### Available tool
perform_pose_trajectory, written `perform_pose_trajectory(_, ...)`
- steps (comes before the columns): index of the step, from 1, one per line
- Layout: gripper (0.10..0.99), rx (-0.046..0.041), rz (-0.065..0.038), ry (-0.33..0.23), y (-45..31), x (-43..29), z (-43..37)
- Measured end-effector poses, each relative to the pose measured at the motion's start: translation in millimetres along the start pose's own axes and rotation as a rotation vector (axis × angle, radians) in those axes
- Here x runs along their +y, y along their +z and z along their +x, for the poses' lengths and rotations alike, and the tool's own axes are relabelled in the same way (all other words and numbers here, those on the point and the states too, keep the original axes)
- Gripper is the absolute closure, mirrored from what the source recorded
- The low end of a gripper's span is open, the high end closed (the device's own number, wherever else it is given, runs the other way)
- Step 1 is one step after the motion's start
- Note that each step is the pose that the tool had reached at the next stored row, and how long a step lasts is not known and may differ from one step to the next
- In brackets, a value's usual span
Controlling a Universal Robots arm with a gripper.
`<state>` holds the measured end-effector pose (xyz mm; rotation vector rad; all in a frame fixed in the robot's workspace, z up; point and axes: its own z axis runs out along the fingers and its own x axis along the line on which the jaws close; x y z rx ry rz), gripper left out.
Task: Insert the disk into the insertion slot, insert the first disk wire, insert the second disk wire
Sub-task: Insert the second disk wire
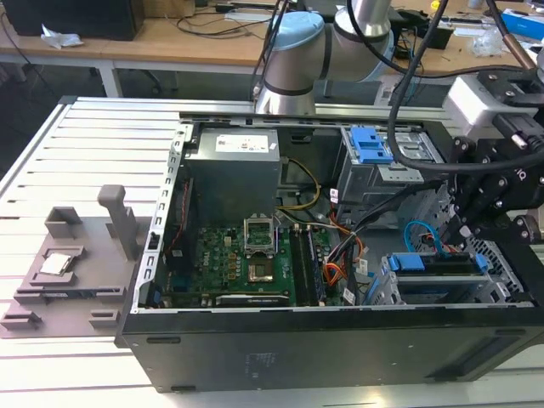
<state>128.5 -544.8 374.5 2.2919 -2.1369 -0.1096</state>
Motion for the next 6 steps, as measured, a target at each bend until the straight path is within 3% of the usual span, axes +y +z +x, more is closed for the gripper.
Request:
perform_pose_trajectory(2,0.980,-0.0003,0.000,0.000,-4.0,0.2,-0.2)
perform_pose_trajectory(6,0.980,-0.0001,0.000,0.000,-4.3,0.2,-0.2)
